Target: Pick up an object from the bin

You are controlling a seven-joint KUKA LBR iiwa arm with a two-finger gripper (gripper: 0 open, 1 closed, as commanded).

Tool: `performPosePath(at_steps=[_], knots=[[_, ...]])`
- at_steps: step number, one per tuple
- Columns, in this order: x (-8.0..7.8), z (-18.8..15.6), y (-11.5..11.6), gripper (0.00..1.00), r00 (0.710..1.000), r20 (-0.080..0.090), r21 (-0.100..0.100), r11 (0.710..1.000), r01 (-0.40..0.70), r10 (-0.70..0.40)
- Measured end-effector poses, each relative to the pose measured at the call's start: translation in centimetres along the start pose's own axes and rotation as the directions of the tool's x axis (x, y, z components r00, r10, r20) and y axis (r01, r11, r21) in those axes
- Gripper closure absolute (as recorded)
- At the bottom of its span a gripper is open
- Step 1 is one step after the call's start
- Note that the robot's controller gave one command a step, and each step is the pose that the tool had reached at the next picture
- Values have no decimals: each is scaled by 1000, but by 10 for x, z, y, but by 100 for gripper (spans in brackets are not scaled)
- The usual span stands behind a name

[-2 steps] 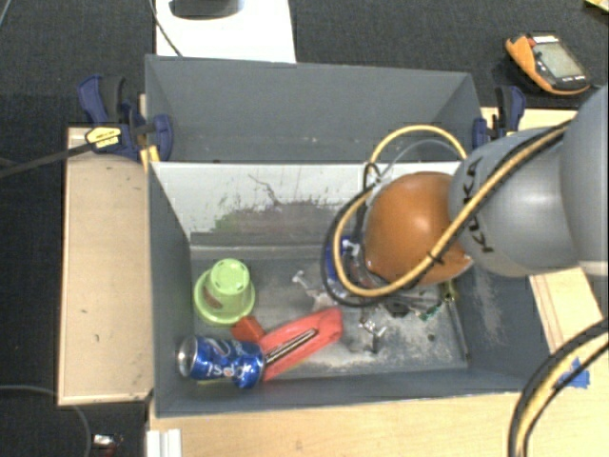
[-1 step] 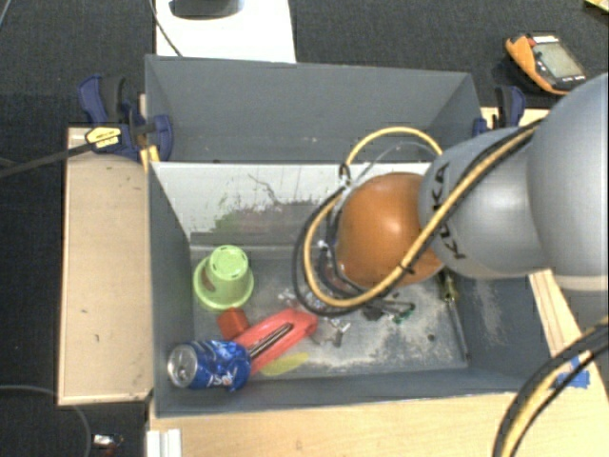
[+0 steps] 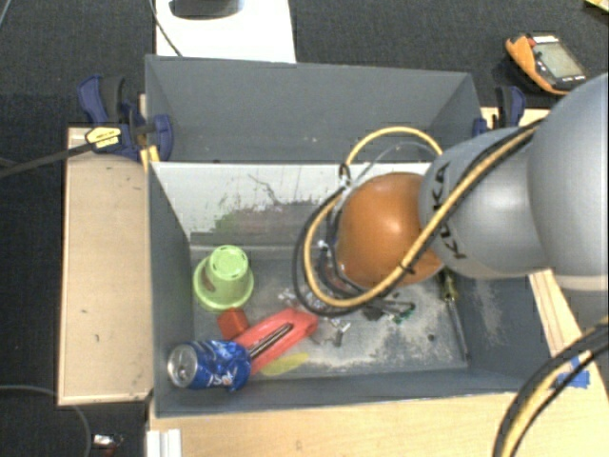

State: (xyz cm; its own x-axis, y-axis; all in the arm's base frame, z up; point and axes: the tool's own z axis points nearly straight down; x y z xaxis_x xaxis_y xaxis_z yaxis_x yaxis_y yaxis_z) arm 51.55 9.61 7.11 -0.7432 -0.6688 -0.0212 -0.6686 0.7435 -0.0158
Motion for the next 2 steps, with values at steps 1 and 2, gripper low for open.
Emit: performPosePath(at_steps=[1,2], knots=[[0,0,0,100,1000,0,0,1000,0,0],[17,0,-48,100,983,7,5,983,183,-183]])
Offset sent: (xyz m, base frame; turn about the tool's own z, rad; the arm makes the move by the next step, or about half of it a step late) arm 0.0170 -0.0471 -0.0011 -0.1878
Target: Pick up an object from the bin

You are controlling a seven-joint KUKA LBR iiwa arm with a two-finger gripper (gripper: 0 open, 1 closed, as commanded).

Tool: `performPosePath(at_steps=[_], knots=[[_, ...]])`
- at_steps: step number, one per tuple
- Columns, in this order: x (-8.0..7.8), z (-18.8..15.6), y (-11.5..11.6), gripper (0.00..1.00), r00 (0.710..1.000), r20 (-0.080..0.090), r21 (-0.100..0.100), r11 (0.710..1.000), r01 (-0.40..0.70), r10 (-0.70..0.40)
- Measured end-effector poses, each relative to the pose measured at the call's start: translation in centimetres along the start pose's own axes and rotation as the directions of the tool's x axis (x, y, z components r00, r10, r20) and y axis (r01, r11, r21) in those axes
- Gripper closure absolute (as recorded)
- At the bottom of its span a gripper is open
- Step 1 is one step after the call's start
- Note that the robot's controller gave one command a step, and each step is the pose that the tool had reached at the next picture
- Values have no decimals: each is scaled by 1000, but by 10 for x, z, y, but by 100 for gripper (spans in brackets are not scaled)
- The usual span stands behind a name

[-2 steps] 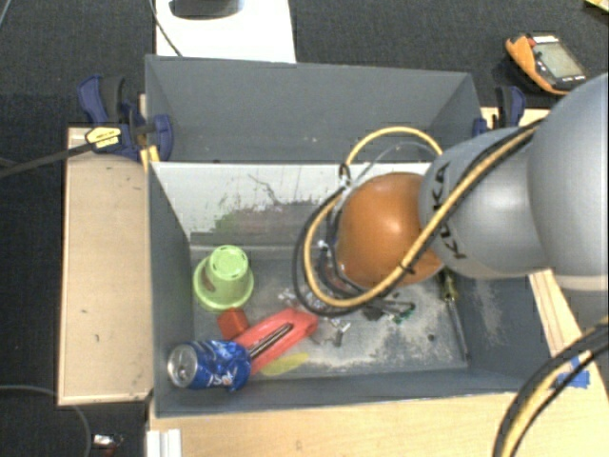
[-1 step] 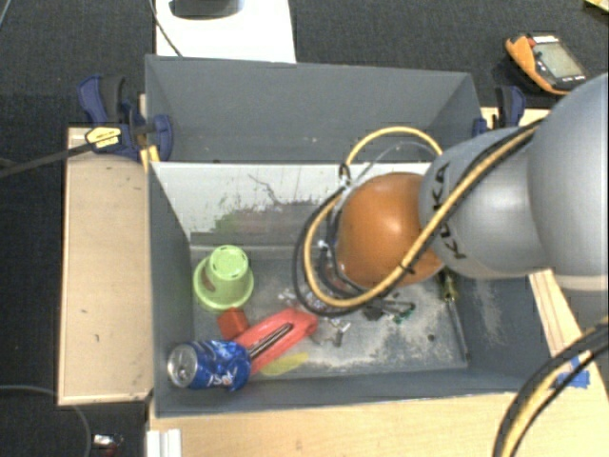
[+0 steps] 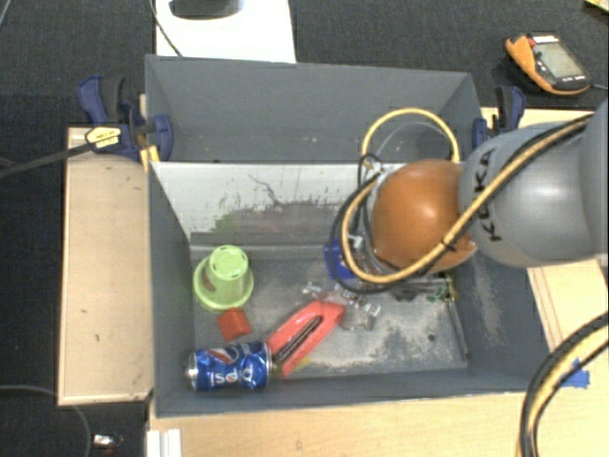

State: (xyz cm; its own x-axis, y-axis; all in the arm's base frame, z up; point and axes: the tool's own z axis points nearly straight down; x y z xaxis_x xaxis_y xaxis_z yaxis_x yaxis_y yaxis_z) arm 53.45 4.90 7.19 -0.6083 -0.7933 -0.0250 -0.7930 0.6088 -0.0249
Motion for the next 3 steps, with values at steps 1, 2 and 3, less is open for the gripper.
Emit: performPosePath(at_steps=[1,2,3], knots=[[0,0,0,100,1000,0,0,1000,0,0],[-16,0,13,100,1000,1,3,1000,10,-10],[-60,1,27,0,1000,4,3,1000,9,-9]])
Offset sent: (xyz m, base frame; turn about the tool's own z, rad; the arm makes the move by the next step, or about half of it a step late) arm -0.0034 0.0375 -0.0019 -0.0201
